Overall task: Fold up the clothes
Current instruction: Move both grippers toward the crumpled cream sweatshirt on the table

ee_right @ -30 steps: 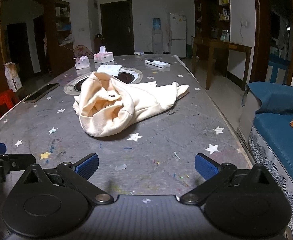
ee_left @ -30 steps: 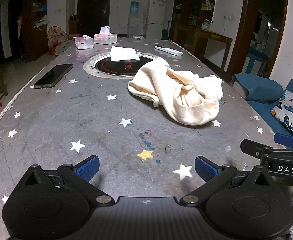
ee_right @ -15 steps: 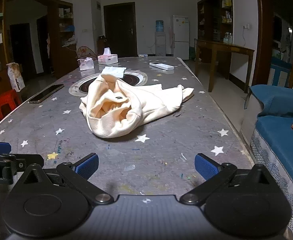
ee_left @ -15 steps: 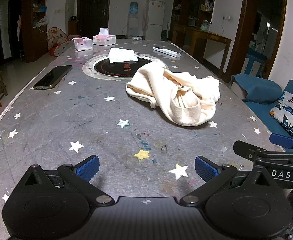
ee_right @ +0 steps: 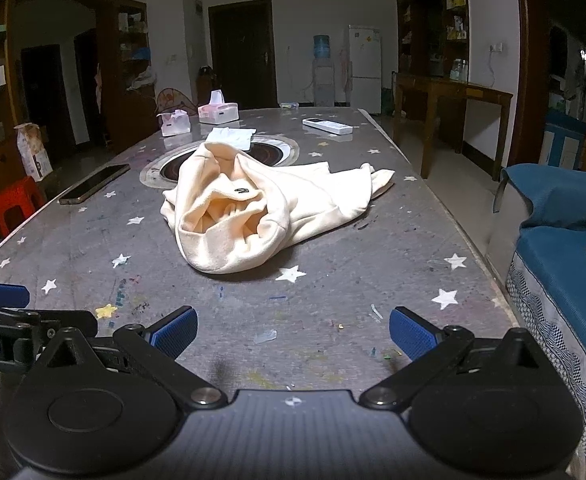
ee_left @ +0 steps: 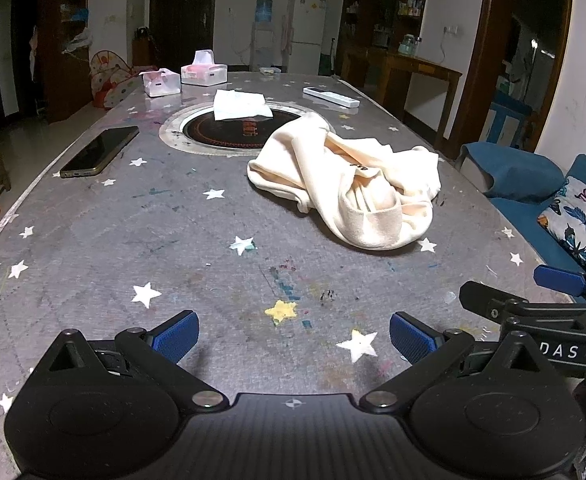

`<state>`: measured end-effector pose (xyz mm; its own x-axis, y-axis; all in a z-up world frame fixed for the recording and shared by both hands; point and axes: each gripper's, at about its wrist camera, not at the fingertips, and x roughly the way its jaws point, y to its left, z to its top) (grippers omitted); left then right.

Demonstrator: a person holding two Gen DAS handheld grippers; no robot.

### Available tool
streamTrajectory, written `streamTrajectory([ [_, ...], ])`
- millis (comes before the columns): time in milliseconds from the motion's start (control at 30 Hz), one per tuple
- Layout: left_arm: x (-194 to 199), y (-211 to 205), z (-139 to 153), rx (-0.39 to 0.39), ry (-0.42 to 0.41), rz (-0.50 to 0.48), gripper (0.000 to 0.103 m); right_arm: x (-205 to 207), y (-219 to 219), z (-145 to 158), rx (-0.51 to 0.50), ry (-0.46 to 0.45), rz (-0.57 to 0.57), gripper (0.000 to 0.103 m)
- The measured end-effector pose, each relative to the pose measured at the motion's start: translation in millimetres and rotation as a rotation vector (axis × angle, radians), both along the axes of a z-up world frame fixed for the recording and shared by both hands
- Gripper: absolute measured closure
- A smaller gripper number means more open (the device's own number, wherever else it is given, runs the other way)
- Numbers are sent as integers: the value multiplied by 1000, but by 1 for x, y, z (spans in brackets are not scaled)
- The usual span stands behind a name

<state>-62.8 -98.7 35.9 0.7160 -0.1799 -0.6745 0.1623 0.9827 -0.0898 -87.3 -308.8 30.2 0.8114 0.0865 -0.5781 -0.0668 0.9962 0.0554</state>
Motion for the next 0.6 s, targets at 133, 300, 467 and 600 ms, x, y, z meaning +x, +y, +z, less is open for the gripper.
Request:
streamTrajectory([
  [133,5,-1,-1,1,5,-3,0,4,1,-1,-3,8,3,0],
  [300,12,-3,-2,3,9,-6,0,9,2,-2,-6,17,9,0],
  [467,20,-7,-2,8,12,-15,0,16,1,-2,-7,20,10,0],
  [600,27,-12,-2,14,10,-27,0,21,0,-2,-9,24,5,0],
])
